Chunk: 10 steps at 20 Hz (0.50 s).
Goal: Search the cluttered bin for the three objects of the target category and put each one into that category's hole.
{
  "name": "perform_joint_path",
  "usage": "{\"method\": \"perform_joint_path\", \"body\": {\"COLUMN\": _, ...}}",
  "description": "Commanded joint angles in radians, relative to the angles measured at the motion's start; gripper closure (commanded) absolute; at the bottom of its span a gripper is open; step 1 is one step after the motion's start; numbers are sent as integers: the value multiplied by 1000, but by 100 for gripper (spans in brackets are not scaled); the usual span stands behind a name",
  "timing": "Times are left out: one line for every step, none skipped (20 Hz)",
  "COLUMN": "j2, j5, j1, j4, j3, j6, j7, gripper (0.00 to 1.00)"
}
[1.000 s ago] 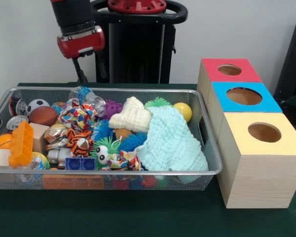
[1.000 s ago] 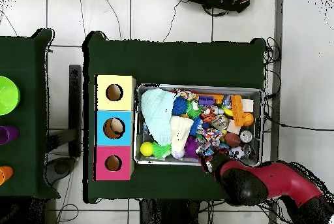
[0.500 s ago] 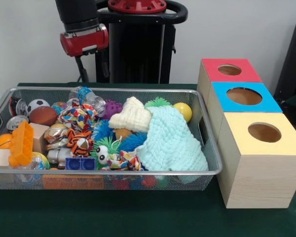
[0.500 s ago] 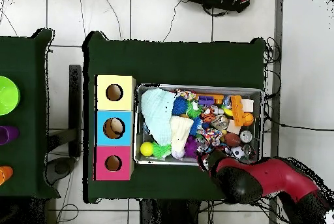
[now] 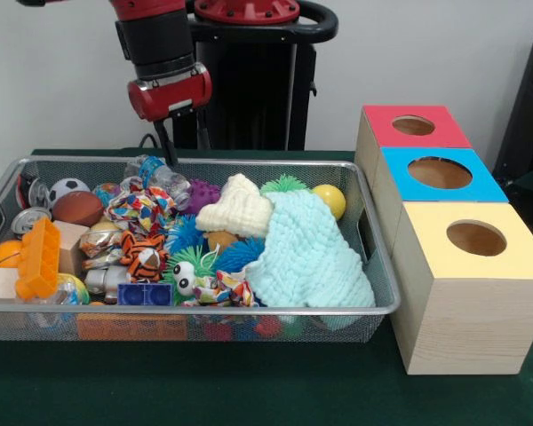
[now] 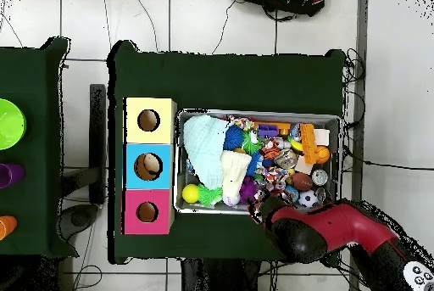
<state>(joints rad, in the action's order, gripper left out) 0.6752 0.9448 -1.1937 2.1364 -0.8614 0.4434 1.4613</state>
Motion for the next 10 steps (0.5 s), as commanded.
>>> {"method": "perform_joint_path", "body": {"j2": -70, "j5": 87, "j1": -10, "j4": -116, "j3": 48, "j6": -39, "j7": -65, "gripper": 0}}
{"method": "perform_joint_path", "body": {"j2": -68, "j5": 79, "j1": -15, "j4": -117, "j3": 42, "j6": -31, "j7": -71, "gripper": 0}}
{"method": "perform_joint_path", "body": {"j2": -69, "j5": 68, "j1": -20, "j4": -118, "j3": 37, "j6": -19, "j7": -79, "gripper": 0}}
{"method": "perform_joint_path", "body": {"j2": -68, "j5": 60, "j1": -25, "j4": -119, "j3": 33, "j6": -11, "j7": -83, "gripper": 0}}
{"method": "perform_joint_path", "body": {"j2": -67, "j5": 52, "j1": -28, "j4": -120, "j3": 28, "j6": -5, "j7": -85, "gripper": 0}}
{"method": "perform_joint_path", "body": {"j2": -67, "j5": 48, "j1": -29, "j4": -121, "j3": 26, "j6": 0, "j7": -87, "gripper": 0}}
{"method": "perform_joint_path", "body": {"j2": -67, "j5": 43, "j1": -30, "j4": -122, "j3": 24, "j6": 5, "j7": -89, "gripper": 0}}
{"method": "perform_joint_path", "body": {"j2": -67, "j5": 39, "j1": -31, "j4": -123, "j3": 23, "j6": 10, "j7": -91, "gripper": 0}}
{"method": "perform_joint_path", "body": {"j2": -68, "j5": 34, "j1": -32, "j4": -124, "j3": 21, "j6": 15, "j7": -92, "gripper": 0}}
{"method": "perform_joint_path", "body": {"j2": -69, "j5": 27, "j1": -36, "j4": -127, "j3": 17, "j6": 23, "j7": -99, "gripper": 0}}
